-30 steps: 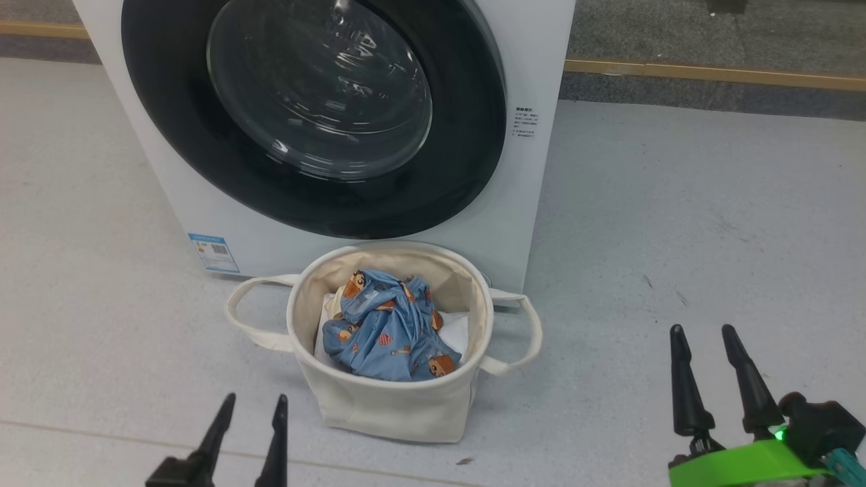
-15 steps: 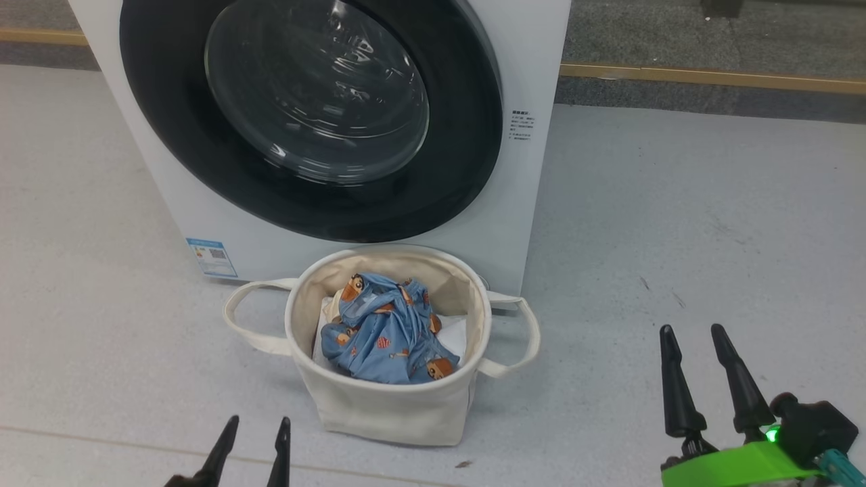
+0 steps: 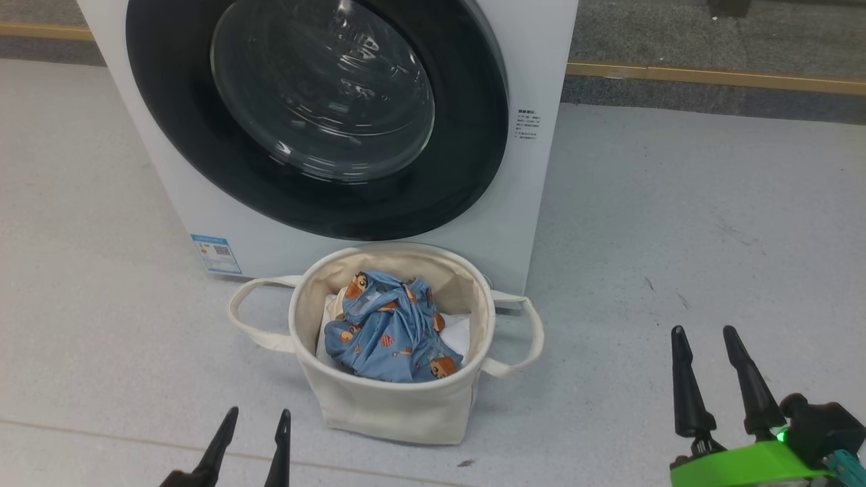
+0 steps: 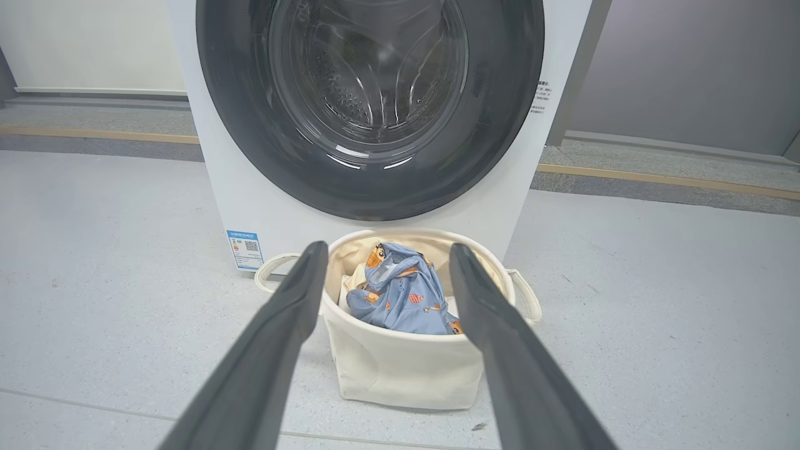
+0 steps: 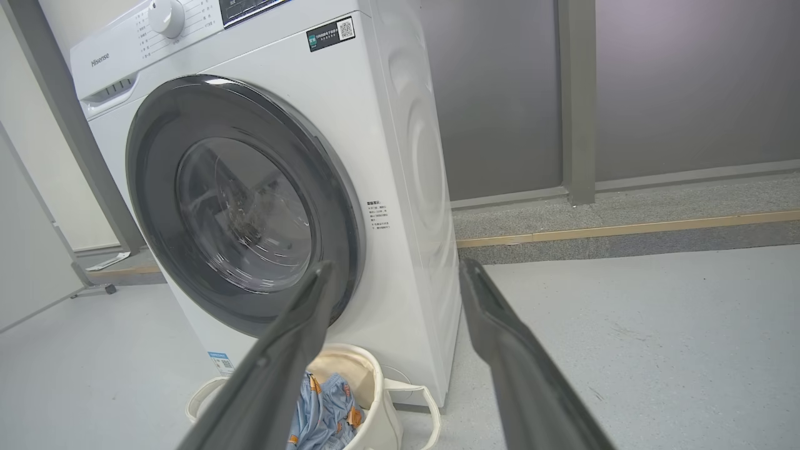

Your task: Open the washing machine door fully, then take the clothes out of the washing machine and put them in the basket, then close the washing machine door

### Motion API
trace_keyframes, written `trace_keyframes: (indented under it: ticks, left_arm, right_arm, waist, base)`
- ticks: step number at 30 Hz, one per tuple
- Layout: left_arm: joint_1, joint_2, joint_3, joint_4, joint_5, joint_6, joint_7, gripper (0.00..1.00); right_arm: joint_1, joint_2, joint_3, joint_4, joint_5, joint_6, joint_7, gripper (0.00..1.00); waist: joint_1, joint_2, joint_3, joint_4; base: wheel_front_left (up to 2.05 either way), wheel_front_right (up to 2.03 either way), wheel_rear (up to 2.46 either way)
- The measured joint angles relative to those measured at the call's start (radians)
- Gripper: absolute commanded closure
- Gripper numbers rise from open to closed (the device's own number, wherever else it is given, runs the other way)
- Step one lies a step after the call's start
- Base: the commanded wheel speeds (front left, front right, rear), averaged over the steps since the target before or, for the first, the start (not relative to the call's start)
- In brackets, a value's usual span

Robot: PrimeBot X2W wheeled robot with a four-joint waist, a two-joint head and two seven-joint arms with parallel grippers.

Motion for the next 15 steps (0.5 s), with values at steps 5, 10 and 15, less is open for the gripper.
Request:
trace_keyframes:
  ticks: [5, 10, 15]
  left_arm:
    - [0.000, 0.000, 0.001, -0.006, 0.008, 0.000, 0.000, 0.00]
    - [0.000, 0.000, 0.002, -0.012, 0.009, -0.001, 0.000, 0.00]
    - [0.000, 0.000, 0.002, -0.012, 0.017, -0.001, 0.000, 0.00]
  right_arm:
    - [0.000, 0.000, -0.007, 0.002, -0.002, 0.000, 0.000, 0.00]
    - [0.000, 0.000, -0.041, 0.035, -0.042, 0.000, 0.000, 0.00]
    - [0.000, 0.000, -0.041, 0.051, -0.044, 0.000, 0.000, 0.00]
  waist:
    - [0.0000, 0.0000, 0.000, -0.001]
    - [0.0000, 0.0000, -0.001, -0.001]
    - [0.0000, 0.0000, -0.003, -0.002]
  base:
    - [0.00, 0.00, 0.00]
    - [0.00, 0.00, 0.00]
    - [0.00, 0.00, 0.00]
